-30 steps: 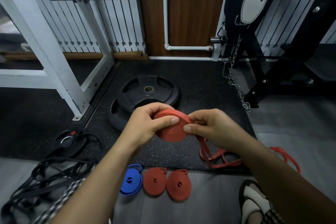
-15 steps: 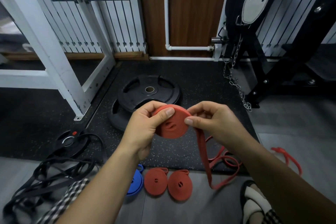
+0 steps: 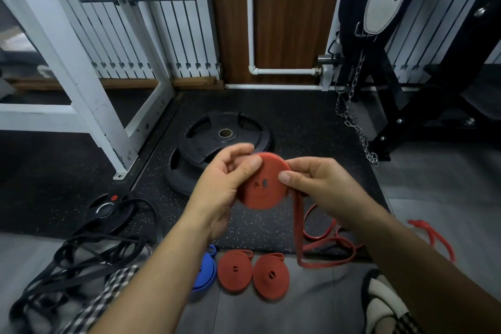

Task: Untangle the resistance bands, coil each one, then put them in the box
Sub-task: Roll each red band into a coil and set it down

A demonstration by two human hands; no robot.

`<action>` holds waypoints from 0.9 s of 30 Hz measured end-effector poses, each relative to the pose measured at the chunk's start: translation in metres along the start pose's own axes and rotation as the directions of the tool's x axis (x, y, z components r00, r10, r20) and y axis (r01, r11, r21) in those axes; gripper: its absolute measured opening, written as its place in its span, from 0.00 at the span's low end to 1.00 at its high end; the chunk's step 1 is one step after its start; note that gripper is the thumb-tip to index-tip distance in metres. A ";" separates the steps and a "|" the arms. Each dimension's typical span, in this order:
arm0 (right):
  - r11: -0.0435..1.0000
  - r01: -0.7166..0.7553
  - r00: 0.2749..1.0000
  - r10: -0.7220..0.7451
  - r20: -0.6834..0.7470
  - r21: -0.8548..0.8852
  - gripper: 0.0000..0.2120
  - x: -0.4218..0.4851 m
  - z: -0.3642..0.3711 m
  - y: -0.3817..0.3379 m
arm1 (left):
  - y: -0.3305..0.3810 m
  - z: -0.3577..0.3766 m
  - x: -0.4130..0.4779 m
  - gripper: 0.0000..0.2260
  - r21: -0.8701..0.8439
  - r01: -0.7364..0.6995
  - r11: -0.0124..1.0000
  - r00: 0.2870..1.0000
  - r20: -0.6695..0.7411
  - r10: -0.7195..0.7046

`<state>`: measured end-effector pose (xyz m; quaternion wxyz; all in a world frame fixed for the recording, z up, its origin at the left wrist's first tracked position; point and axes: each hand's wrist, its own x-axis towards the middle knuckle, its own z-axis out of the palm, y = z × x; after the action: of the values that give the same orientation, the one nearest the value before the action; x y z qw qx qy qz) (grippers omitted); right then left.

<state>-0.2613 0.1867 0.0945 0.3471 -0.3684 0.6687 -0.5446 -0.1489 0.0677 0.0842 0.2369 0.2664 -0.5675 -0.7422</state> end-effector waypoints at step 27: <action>0.984 0.061 0.998 -0.058 0.027 -0.167 0.08 -0.002 0.006 -0.001 | 0.005 0.000 -0.004 0.04 0.298 -0.126 0.946 0.992 0.065 0.112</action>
<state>-0.2548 0.1858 0.0945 0.3059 -0.4222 0.6970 -0.4923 -0.1456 0.0691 0.0896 0.2245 0.2470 -0.6944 -0.6375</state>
